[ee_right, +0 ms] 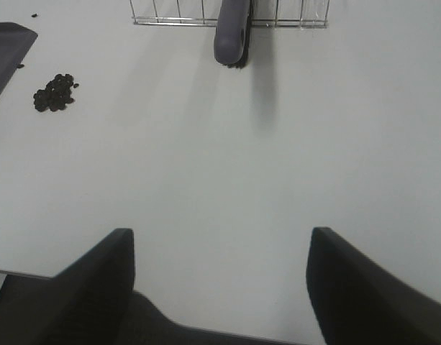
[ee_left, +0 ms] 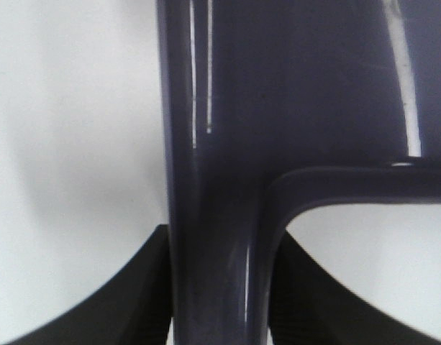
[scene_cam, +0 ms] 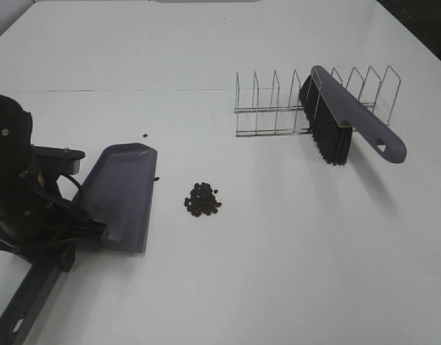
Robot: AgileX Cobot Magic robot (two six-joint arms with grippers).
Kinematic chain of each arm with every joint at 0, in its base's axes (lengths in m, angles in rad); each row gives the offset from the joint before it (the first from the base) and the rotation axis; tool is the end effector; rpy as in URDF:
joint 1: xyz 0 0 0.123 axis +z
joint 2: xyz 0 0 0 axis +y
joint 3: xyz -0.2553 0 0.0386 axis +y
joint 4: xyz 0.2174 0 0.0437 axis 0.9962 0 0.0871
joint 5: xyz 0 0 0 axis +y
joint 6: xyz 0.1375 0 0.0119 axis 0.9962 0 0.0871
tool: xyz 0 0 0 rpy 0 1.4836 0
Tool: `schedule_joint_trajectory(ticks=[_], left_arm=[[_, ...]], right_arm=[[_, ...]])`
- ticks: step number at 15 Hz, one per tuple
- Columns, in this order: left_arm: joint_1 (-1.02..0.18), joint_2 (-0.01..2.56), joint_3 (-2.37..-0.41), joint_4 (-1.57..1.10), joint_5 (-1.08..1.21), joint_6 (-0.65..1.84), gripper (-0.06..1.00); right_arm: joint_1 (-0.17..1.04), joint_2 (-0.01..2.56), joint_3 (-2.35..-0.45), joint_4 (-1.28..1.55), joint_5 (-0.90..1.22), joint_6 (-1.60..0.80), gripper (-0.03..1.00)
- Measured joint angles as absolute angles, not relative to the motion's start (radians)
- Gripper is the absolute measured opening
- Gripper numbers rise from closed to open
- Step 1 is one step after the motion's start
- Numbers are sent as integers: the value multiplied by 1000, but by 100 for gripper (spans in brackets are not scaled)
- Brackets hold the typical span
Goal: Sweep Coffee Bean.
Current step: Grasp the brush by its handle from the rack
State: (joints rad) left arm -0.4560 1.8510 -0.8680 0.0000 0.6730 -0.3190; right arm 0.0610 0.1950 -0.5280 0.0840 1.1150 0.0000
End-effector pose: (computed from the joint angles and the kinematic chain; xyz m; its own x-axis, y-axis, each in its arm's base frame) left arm 0.2377 -0.1166 0.0630 -0.9906 0.1366 -0.0019 0.1366 0.9906 -0.0006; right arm 0.0532 0.0137 0.2346 -0.6419 -0.0022 -0.7668 -0.0949 0.9925 0.0766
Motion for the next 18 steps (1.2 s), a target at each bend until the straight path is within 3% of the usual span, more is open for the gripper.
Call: schedule_joint_trajectory(ticks=[4, 5, 10, 18], left_arm=[[-456, 1851, -868, 22, 672, -319, 31], [-456, 1851, -868, 26, 672, -319, 31], [-456, 1851, -868, 26, 672, -316, 31], [-456, 1851, -868, 6, 672, -313, 31]], right_arm=[[61, 535, -728, 123, 1118, 0, 59], [61, 750, -852, 138, 1134, 0, 59], [61, 1278, -1179, 142, 1201, -9, 59], [61, 1754, -1517, 150, 1172, 19, 59]])
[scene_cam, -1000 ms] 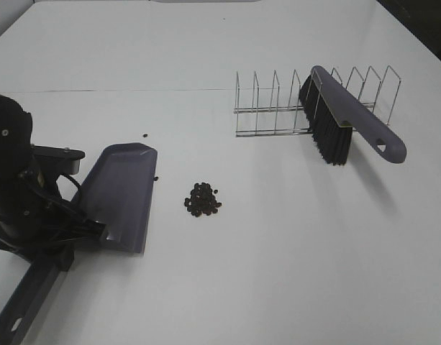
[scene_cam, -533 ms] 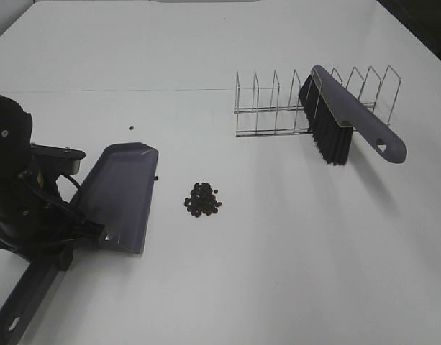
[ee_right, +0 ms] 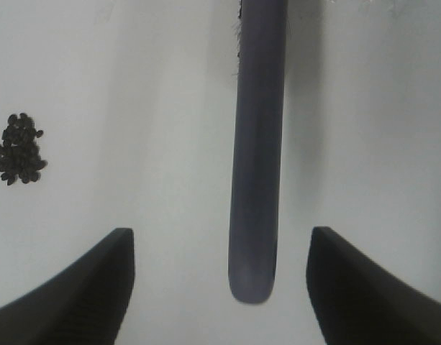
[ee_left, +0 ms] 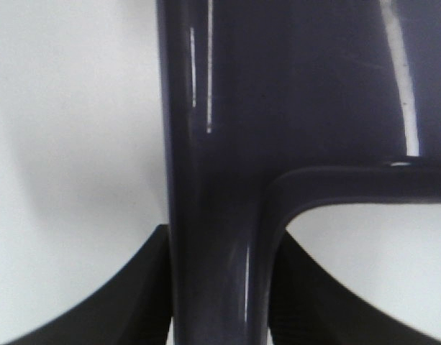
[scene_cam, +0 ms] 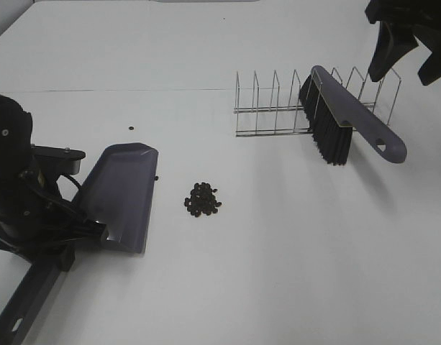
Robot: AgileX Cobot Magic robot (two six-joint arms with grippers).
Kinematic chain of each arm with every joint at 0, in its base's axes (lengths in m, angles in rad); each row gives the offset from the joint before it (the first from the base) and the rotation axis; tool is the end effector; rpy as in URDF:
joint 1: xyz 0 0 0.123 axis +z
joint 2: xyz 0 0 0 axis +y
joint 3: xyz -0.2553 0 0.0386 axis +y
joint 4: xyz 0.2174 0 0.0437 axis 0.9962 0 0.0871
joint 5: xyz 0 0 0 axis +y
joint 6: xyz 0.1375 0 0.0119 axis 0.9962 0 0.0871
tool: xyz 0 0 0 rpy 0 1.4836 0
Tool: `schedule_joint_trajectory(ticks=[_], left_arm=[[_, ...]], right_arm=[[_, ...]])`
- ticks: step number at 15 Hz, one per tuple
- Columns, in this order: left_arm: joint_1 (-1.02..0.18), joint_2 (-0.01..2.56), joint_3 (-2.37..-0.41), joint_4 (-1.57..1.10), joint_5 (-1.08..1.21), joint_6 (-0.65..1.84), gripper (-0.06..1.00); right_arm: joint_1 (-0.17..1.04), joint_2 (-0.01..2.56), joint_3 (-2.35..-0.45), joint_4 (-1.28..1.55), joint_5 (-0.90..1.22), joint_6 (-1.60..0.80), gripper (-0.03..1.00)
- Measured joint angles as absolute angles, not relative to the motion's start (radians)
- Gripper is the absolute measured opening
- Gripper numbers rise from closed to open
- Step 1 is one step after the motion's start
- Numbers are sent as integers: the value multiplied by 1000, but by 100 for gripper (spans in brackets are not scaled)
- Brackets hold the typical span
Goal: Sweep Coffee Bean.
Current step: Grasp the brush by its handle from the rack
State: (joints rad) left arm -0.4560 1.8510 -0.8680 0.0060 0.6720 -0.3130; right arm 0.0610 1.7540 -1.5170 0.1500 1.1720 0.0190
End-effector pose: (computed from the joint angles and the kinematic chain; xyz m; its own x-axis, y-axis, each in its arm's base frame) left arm 0.2381 -0.1162 0.0630 -0.9891 0.1472 -0.0040 0.1471 0.9891 0.0026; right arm 0.3384 0.0397 0.2261 -0.9708 0.0177 -0.2393 -0.0196 0.9881 0.1523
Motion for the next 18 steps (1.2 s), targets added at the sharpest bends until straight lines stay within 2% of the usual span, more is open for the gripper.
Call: schedule_joint_trajectory(ticks=[5, 8, 18], left_arm=[[-456, 1851, -868, 0, 672, -312, 31], [-456, 1851, -868, 0, 672, -312, 31], [-456, 1851, -868, 0, 679, -312, 31]], right_arm=[[61, 2144, -1923, 115, 1218, 19, 59], [61, 2287, -2058, 105, 1216, 14, 59], [61, 2414, -2074, 118, 1219, 11, 56]])
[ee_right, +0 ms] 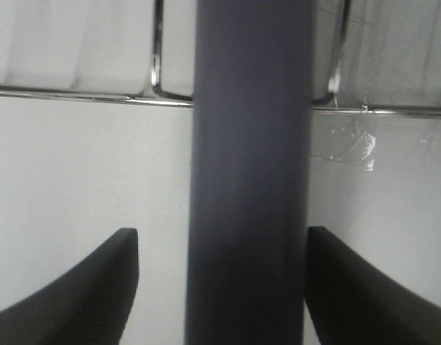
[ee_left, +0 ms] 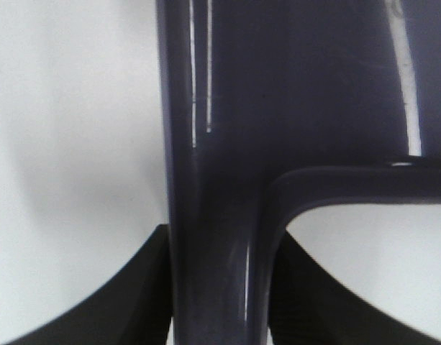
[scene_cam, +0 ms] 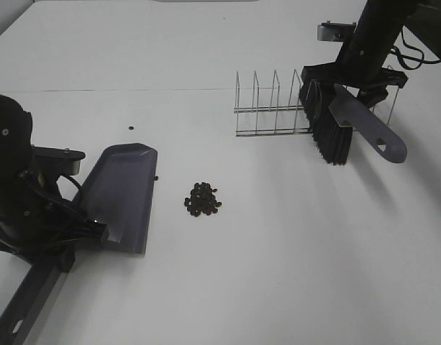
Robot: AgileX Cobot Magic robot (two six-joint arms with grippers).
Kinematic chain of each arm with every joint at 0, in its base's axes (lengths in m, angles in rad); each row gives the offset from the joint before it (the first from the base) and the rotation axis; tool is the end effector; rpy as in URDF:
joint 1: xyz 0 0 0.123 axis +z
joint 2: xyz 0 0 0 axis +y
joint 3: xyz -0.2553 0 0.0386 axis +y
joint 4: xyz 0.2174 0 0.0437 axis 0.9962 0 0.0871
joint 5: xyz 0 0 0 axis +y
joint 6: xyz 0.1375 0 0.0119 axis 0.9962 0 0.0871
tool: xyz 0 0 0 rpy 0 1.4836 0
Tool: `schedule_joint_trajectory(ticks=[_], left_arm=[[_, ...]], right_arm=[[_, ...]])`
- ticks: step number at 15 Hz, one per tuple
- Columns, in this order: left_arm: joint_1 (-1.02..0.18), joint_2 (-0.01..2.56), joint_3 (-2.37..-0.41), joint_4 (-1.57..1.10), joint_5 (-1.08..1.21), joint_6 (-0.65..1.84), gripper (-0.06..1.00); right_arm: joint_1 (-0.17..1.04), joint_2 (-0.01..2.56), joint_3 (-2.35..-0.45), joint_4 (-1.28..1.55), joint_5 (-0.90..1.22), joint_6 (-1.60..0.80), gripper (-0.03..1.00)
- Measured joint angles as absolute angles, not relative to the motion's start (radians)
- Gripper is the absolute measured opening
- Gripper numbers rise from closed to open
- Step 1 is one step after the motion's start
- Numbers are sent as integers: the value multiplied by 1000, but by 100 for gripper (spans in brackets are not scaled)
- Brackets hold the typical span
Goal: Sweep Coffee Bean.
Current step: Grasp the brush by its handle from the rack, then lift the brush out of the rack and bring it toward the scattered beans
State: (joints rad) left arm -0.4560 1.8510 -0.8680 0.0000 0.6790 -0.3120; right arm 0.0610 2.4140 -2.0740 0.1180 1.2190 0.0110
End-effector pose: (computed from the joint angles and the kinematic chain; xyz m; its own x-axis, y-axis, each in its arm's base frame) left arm 0.2370 -0.1162 0.0630 -0.9896 0.1435 0.0038 0.1435 0.9896 0.0012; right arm 0.4478 0.0426 0.0962 -0.9954 -0.0092 -0.0953 -0.0202 0.9932 0.1150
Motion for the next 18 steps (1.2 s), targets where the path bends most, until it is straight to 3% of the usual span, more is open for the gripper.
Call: schedule_joint_trajectory(ticks=[4, 7, 14, 18], left_arm=[[-456, 1851, -868, -5, 686, -312, 31], [-456, 1851, -868, -8, 687, -312, 31], [-456, 1851, -868, -9, 689, -315, 31], [-456, 1851, -868, 21, 668, -397, 31]], right_arm=[[61, 2433, -2074, 127, 1219, 11, 54], [61, 2433, -2074, 121, 1219, 13, 29], [61, 2427, -2073, 122, 1220, 10, 29], [61, 2290, -1965, 122, 1220, 10, 29]])
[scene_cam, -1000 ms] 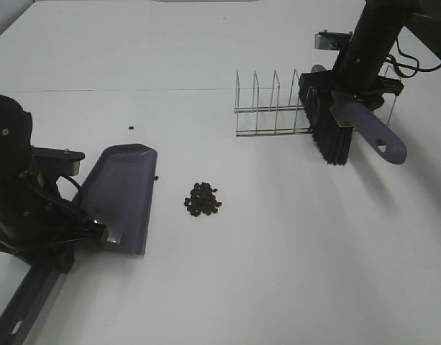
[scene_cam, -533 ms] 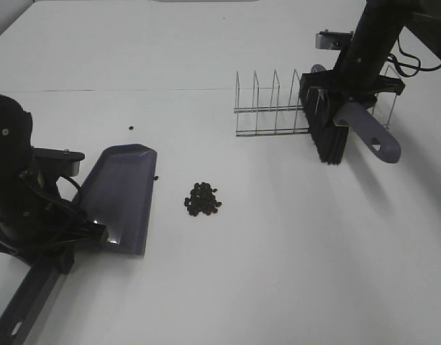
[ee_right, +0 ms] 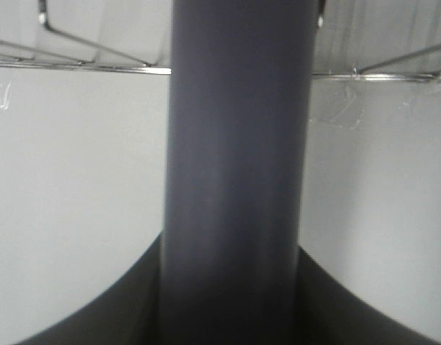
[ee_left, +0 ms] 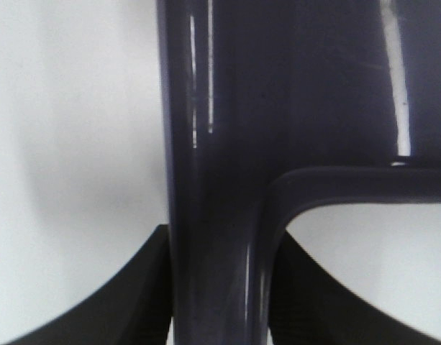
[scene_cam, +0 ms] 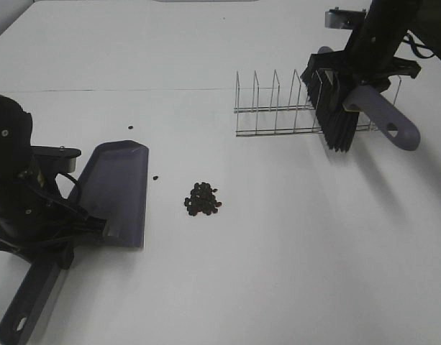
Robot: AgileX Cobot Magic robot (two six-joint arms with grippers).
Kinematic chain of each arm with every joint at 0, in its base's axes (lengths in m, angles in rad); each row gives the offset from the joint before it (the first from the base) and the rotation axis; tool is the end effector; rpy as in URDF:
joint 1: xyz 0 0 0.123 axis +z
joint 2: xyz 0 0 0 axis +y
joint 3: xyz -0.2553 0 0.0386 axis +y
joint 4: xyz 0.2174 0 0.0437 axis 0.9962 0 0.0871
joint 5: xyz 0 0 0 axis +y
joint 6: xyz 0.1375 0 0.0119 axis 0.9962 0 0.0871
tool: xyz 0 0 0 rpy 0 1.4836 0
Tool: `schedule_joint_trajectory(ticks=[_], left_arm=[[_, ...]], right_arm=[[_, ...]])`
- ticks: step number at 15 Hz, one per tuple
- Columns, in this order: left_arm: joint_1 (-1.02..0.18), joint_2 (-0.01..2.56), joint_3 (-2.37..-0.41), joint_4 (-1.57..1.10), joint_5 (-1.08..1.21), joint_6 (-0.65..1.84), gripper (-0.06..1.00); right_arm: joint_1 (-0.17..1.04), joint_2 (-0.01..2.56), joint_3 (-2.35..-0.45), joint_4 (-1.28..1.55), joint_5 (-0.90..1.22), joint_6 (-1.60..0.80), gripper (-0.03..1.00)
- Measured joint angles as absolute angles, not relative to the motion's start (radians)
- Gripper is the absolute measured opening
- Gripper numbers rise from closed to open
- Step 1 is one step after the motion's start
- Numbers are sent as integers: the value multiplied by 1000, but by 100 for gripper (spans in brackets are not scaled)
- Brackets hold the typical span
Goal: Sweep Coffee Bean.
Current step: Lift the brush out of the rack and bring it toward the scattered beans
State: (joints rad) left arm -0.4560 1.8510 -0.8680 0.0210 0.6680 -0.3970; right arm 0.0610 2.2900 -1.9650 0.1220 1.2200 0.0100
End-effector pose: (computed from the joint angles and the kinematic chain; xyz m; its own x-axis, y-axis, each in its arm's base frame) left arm 0.2391 -0.1153 0.0630 -0.9971 0.0754 -0.0114 0.0753 0.9971 0.0094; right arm 0.4311 0.0421 0.1254 -0.9940 -0.0089 -0.1091 -0.0220 0.9926 0.1194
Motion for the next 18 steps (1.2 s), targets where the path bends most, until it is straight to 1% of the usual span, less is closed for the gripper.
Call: schedule_joint_trajectory(ticks=[6, 7, 8, 10, 12, 15, 18], left_arm=[[-456, 1897, -869, 43, 637, -414, 31], [-456, 1904, -872, 44, 636, -398, 31], [-456, 1912, -881, 44, 640, -383, 31], [-460, 1930, -919, 47, 669, -348, 31], [-473, 1949, -952, 60, 696, -326, 31], [-502, 1982, -993, 97, 720, -308, 31], [-529, 2014, -1026, 143, 741, -313, 31]], right_arm=[[61, 2030, -1734, 94, 1222, 25, 29], [72, 1950, -1630, 63, 1219, 42, 29], [87, 1917, -1574, 27, 1202, 57, 29], [142, 1886, -1476, -51, 1161, 104, 29], [214, 1886, -1425, -121, 1104, 160, 29], [313, 1886, -1393, -236, 1001, 287, 29], [365, 1916, -1390, -334, 984, 354, 29]])
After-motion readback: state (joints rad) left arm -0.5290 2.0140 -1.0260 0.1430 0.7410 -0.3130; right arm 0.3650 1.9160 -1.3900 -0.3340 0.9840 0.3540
